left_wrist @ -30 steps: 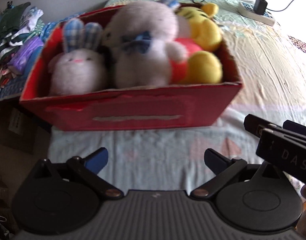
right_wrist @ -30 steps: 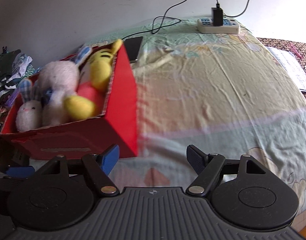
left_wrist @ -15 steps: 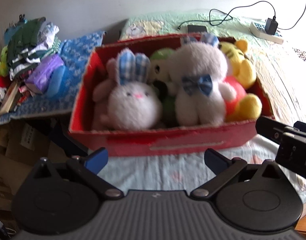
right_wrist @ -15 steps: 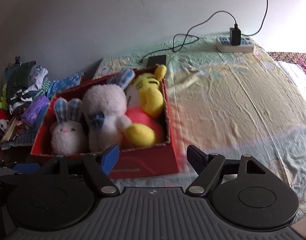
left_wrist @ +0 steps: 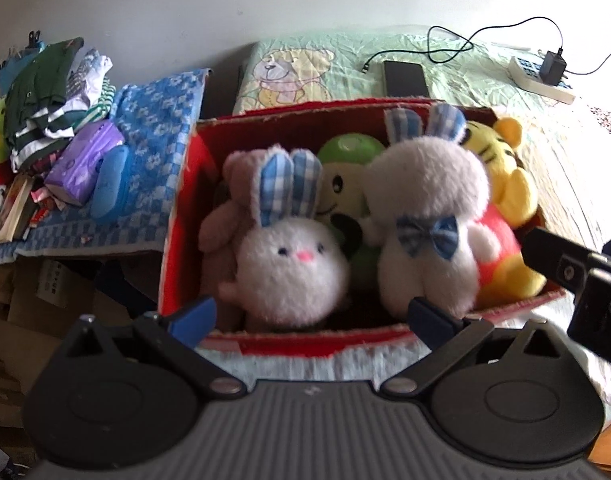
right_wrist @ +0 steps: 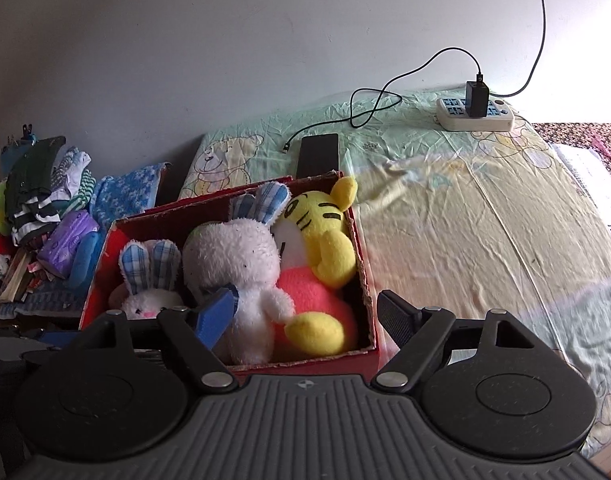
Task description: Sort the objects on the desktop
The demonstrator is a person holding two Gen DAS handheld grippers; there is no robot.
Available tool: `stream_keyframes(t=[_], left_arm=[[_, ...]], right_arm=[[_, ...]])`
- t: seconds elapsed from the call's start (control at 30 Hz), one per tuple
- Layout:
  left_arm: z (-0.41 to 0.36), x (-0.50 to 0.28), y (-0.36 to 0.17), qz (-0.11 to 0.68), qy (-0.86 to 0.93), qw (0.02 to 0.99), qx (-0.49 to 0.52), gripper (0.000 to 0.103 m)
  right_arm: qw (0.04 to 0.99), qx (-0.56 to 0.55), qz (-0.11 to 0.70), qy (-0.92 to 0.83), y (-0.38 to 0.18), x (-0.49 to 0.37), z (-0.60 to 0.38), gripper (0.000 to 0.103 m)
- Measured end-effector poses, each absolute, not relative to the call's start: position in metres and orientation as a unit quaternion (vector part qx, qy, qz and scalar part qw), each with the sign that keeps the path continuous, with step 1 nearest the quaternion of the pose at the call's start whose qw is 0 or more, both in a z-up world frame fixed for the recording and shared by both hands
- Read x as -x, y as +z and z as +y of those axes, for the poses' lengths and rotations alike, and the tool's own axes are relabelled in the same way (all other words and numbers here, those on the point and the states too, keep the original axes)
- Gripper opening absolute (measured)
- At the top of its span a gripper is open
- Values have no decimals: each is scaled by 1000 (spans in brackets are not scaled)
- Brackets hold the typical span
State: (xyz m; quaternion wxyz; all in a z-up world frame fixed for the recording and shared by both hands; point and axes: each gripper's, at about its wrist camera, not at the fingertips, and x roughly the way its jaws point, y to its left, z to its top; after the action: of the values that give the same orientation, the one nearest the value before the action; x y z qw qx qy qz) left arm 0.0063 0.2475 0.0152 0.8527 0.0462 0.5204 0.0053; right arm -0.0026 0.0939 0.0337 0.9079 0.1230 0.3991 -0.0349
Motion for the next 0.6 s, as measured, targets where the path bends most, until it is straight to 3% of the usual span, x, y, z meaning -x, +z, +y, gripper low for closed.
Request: stream_keyframes(t=[0.23, 0.33, 0.6], left_arm=[[246, -27, 14, 517, 36, 853, -62, 102], [251, -34, 13, 521, 32, 852, -51, 102], [252, -43, 7, 532, 27, 845, -41, 102]], right_arm=[[904, -138, 402, -43, 41, -17, 83, 82], [902, -130, 409, -47, 41, -25, 80, 89], [891, -132, 434, -34, 33, -43, 83, 90]])
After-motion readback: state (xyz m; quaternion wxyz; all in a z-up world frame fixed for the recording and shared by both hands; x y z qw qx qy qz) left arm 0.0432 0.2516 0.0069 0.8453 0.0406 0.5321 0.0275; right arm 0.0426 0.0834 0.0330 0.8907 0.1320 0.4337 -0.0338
